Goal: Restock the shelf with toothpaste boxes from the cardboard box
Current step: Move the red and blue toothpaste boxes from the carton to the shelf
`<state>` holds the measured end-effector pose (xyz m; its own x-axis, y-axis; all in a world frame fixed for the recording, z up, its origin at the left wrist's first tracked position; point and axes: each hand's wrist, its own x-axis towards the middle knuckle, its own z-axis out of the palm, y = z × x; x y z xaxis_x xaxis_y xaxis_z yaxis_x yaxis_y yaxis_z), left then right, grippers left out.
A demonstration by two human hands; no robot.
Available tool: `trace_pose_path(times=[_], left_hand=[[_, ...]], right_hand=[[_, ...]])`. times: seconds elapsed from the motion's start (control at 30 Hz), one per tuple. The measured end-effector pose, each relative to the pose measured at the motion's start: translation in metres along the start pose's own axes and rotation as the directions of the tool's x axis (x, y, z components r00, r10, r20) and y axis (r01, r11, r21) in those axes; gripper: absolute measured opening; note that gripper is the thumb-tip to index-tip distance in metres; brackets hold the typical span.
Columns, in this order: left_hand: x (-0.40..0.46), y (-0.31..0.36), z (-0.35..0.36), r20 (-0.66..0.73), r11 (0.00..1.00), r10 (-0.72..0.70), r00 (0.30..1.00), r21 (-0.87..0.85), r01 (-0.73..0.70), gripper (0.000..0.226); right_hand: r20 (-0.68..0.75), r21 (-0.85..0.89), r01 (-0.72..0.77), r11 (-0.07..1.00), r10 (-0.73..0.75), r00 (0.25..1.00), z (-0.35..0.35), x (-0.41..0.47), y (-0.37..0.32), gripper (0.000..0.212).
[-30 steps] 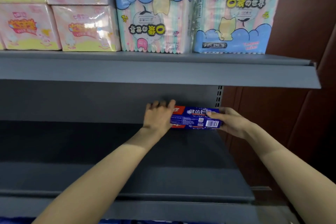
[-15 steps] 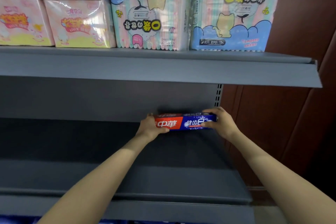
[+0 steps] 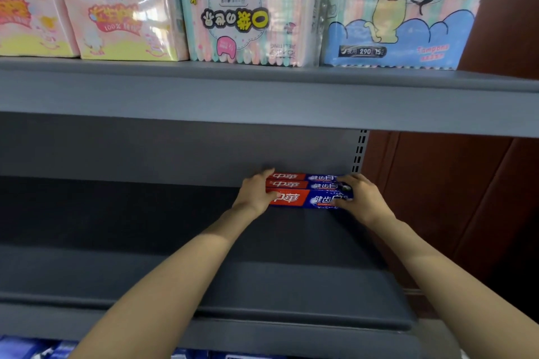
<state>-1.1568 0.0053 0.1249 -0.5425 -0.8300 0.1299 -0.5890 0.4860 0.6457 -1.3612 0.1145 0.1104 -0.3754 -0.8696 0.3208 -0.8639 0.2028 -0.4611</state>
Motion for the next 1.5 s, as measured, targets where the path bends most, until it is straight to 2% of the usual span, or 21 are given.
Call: trace_pose_path(times=[0.1, 0.23, 0.33, 0.4, 0.5, 0.57, 0.7, 0.83, 0.93, 1.03, 1.1, 1.33, 1.5], left_hand=[[0.005, -0.003, 0.002, 0.001, 0.998, 0.021, 1.000, 0.059, -0.021, 0.061], [0.010, -0.003, 0.001, -0.005, 0.967, 0.047, 0.999, 0.251, -0.044, 0.052], [0.012, 0.001, -0.004, -0.011, 0.877, 0.058, 0.998, 0.478, -0.045, 0.054], [0.013, 0.007, -0.005, 0.016, 0.821, 0.044, 0.999, 0.570, -0.045, 0.058], [0.011, 0.017, -0.006, 0.026, 0.828, 0.049, 0.998, 0.558, -0.055, 0.055], [0.006, 0.020, -0.009, 0.023, 0.835, 0.103, 0.994, 0.542, -0.099, 0.048], [-0.018, 0.017, -0.027, 0.031, 0.747, 0.231, 0.973, 0.635, -0.197, 0.040], [-0.058, 0.002, -0.062, -0.087, 0.747, 0.303, 0.949, 0.641, -0.180, 0.031], [-0.097, -0.034, -0.105, -0.175, 0.817, 0.224, 0.959, 0.569, -0.087, 0.025], [-0.141, -0.094, -0.154, -0.174, 0.947, 0.115, 0.978, 0.318, -0.055, 0.025], [-0.176, -0.139, -0.191, -0.205, 0.979, 0.046, 0.978, 0.205, -0.003, 0.024], [-0.311, -0.296, -0.321, -0.404, 0.953, -0.137, 0.904, 0.196, 0.232, 0.015], [-0.390, -0.409, -0.396, -0.437, 0.849, -0.262, 0.860, 0.319, 0.421, 0.020]], right_hand=[[0.022, -0.032, -0.016, 0.999, 0.017, 1.000, 0.000, 0.000, -0.003, 0.062], [0.024, -0.168, -0.009, 0.986, 0.013, 1.000, 0.002, 0.002, -0.006, 0.061], [0.050, -0.267, -0.010, 0.964, 0.025, 0.998, 0.001, 0.003, -0.011, 0.061], [0.066, -0.289, -0.032, 0.957, 0.053, 0.996, 0.001, 0.003, -0.017, 0.060], [0.066, -0.237, -0.074, 0.969, 0.092, 0.994, 0.000, 0.001, -0.031, 0.059], [0.043, -0.137, -0.061, 0.989, 0.068, 0.997, 0.002, -0.003, -0.046, 0.056], [0.059, 0.067, 0.018, 0.998, -0.022, 0.998, 0.008, -0.016, -0.093, 0.041], [0.048, 0.148, 0.112, 0.983, -0.120, 0.992, 0.023, -0.030, -0.146, 0.027], [0.109, 0.180, 0.145, 0.973, -0.166, 0.980, 0.048, -0.044, -0.205, 0.023], [0.154, 0.215, 0.186, 0.959, -0.221, 0.963, 0.082, -0.059, -0.278, 0.022], [0.161, 0.253, 0.237, 0.938, -0.282, 0.946, 0.110, -0.073, -0.332, 0.020], [0.210, 0.389, 0.257, 0.885, -0.357, 0.910, 0.217, -0.147, -0.537, 0.011], [0.329, 0.415, 0.255, 0.873, -0.406, 0.853, 0.305, -0.199, -0.667, 0.017]])
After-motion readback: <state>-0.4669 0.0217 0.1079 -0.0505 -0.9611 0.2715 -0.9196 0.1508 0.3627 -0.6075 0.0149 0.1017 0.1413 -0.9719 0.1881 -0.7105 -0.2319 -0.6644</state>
